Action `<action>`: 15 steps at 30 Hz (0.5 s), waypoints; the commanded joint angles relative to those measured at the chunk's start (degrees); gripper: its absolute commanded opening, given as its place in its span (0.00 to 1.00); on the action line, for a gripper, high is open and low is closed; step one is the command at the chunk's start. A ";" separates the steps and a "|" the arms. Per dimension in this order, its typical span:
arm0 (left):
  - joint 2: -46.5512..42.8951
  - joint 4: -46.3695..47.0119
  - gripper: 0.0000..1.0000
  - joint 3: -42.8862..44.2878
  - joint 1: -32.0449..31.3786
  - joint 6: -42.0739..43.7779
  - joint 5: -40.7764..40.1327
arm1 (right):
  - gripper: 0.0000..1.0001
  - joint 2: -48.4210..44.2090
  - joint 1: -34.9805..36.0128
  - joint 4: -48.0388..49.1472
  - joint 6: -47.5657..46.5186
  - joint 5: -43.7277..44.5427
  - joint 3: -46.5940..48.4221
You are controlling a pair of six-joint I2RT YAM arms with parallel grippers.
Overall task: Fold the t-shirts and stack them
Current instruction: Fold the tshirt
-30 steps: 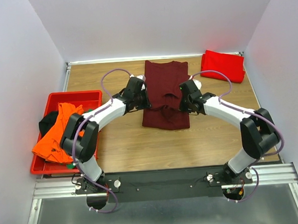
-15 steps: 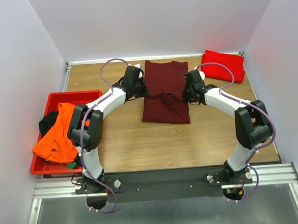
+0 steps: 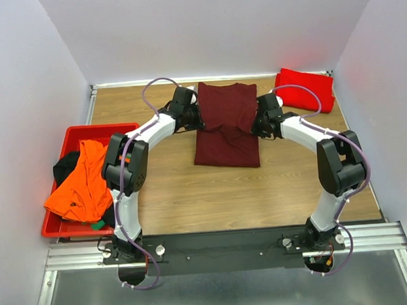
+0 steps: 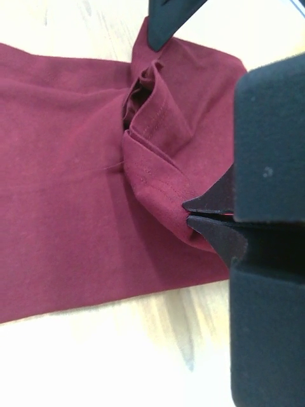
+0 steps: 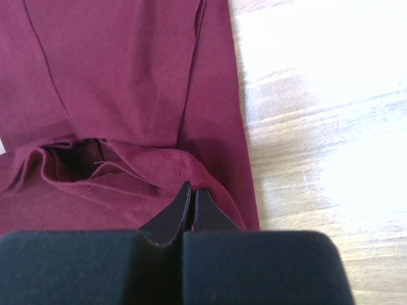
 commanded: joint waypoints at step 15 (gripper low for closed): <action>-0.15 -1.08 0.46 4.89 2.54 2.78 1.28 | 0.45 2.48 -3.14 2.21 -3.68 -1.98 5.71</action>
